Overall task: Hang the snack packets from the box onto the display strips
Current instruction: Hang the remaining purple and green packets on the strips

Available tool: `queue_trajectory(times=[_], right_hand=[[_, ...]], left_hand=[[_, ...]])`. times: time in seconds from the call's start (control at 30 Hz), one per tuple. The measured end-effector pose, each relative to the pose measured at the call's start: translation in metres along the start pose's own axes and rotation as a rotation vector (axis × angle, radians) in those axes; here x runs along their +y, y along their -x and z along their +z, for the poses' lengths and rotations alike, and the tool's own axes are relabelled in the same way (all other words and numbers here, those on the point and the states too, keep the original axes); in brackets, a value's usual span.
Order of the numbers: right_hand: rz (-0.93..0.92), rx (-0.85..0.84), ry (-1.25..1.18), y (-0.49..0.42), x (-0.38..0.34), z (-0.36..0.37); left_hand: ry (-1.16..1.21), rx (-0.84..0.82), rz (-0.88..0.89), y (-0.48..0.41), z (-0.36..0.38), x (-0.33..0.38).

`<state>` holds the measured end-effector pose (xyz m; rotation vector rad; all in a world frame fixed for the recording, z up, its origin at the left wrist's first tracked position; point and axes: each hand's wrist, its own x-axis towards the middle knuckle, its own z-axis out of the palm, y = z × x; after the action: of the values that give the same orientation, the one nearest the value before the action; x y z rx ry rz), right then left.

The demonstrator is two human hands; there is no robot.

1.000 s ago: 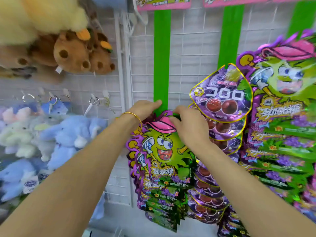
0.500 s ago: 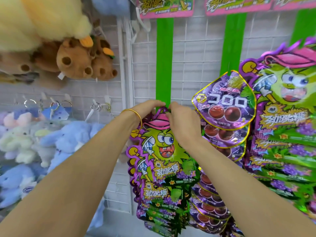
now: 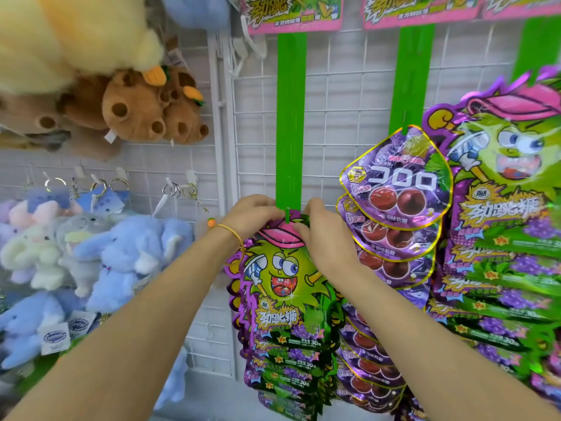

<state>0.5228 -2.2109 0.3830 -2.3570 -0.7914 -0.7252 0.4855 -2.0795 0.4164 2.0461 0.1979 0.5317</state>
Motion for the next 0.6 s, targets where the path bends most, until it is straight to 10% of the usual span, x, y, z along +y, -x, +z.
queue_trajectory(times=[0.33,0.43,0.6], right_hand=[[-0.171,0.319,0.226,0.041,0.016,0.002],[-0.172,0.395,-0.006,0.096,0.029,0.009],[0.144,-0.015,-0.236,0.224,0.083,0.069]], left_hand=[[-0.194,0.522,0.493,0.089,0.041,-0.072],[-0.147,0.399,0.449,0.136,0.077,-0.103],[-0.197,-0.024,0.176,0.192,0.118,-0.165]])
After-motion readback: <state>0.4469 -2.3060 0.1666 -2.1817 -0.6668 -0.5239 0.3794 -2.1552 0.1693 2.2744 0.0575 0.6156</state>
